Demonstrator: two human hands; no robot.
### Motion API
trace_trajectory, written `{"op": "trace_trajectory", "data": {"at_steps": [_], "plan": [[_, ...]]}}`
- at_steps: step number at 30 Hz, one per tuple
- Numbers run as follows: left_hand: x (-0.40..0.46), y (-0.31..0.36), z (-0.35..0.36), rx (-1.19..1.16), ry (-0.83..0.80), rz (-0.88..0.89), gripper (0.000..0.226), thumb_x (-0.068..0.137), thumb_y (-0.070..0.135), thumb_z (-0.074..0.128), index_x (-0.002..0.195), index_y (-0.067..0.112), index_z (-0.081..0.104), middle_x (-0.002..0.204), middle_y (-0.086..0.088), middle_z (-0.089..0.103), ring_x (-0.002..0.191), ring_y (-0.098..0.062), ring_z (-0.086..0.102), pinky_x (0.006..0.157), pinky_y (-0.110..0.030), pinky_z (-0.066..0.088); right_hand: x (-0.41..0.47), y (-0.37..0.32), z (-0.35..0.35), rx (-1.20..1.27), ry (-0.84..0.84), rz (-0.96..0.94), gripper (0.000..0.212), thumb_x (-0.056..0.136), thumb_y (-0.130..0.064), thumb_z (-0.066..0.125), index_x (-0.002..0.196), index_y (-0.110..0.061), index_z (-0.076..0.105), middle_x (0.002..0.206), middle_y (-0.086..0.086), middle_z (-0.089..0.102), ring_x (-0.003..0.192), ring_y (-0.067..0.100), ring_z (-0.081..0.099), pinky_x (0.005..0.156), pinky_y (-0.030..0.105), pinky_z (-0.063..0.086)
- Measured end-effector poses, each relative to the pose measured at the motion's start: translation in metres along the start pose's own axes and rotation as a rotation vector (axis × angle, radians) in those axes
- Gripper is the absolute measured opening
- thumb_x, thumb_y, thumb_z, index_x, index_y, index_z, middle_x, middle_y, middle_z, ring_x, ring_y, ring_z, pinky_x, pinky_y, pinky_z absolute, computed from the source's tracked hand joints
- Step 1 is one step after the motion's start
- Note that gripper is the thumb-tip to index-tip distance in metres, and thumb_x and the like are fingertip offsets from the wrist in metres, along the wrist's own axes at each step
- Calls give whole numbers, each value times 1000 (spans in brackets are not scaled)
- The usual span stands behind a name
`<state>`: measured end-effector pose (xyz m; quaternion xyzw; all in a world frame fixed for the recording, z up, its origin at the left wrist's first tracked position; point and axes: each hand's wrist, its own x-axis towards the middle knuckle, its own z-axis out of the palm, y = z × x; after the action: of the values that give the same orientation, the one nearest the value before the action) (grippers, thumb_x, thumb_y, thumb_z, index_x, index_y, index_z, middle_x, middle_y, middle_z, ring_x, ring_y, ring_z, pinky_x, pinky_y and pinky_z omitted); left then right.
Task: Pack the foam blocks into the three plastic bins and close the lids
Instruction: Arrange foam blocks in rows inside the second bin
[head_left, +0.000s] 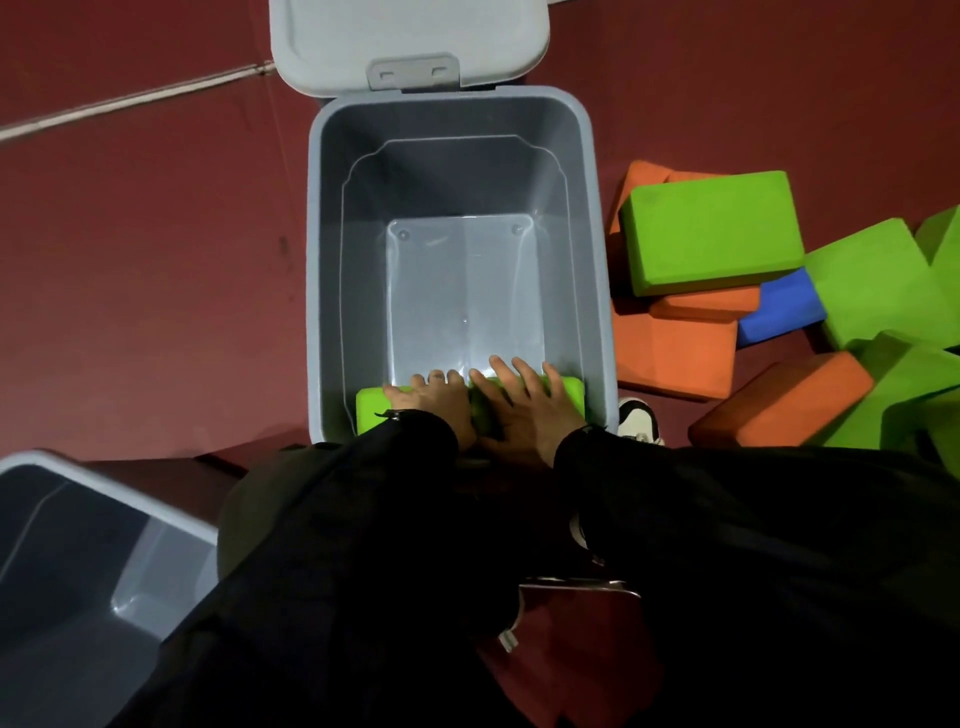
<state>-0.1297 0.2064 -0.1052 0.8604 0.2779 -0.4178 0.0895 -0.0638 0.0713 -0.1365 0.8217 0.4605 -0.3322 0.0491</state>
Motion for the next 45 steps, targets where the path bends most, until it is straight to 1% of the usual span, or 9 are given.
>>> {"op": "trace_trajectory", "data": {"at_steps": [3, 6, 11, 16, 20, 25, 35, 40, 45], "plan": [[-3, 4, -9, -8, 82, 62, 67, 86, 47, 59, 143, 17, 40, 141, -5, 48, 133, -28, 46, 107, -55, 33, 3, 1, -21, 96, -78, -6, 85, 92, -72, 37, 162, -37, 4, 171, -2, 8, 156, 26, 9, 124, 54, 4], [-9, 13, -30, 6, 125, 138, 60, 90, 47, 56, 141, 16, 45, 137, -6, 50, 129, -28, 48, 100, -47, 40, -7, 14, -45, 127, -10, -86, 76, 97, -41, 59, 161, -23, 22, 162, 10, 30, 147, 34, 30, 119, 47, 26], [-33, 40, -74, -104, 272, 259, 45, 91, 27, 51, 134, 14, 53, 133, -10, 53, 120, -34, 55, 93, -45, 46, -42, 41, -105, 195, 78, 45, 44, 95, -38, 55, 137, -30, 58, 136, 0, 63, 124, 29, 58, 98, 42, 50], [-61, 90, -119, -334, 425, 400, 47, 91, 26, 49, 137, 16, 54, 138, -9, 54, 119, -33, 57, 96, -44, 49, -100, 97, -171, 148, 189, 91, 37, 97, -34, 55, 133, -29, 62, 129, -2, 69, 119, 26, 61, 91, 33, 46], [-71, 143, -139, -440, 484, 501, 47, 84, 29, 48, 125, 12, 62, 126, -15, 64, 112, -36, 62, 94, -44, 51, -159, 168, -188, 348, 352, 243, 32, 96, -31, 60, 126, -25, 67, 115, -1, 74, 108, 23, 66, 89, 32, 48], [-78, 230, -124, -394, 425, 644, 43, 89, 25, 55, 130, 14, 61, 131, -13, 63, 118, -33, 60, 99, -40, 49, -239, 259, -121, 587, 571, 549, 23, 91, -25, 62, 111, -25, 74, 110, 2, 75, 106, 24, 68, 93, 37, 52], [-49, 339, -32, -182, 109, 804, 47, 91, 35, 57, 133, 13, 58, 129, -16, 60, 113, -32, 62, 95, -42, 50, -275, 293, 72, 1033, 459, 949, 30, 92, -26, 61, 121, -22, 68, 114, 9, 73, 108, 31, 66, 93, 39, 52], [-14, 340, -14, -136, 66, 704, 43, 95, 31, 62, 135, 16, 57, 132, -16, 55, 119, -31, 57, 100, -38, 45, -225, 294, 103, 1069, 466, 921, 33, 90, -19, 57, 120, -23, 71, 128, 7, 70, 118, 31, 64, 100, 38, 48], [24, 311, -23, -199, 290, 588, 55, 89, 39, 55, 136, 11, 53, 140, -18, 45, 131, -38, 45, 112, -44, 36, -166, 292, 102, 874, 486, 846, 68, 78, -52, 49, 139, -23, 54, 147, 24, 43, 119, 45, 56, 98, 47, 48]]}}
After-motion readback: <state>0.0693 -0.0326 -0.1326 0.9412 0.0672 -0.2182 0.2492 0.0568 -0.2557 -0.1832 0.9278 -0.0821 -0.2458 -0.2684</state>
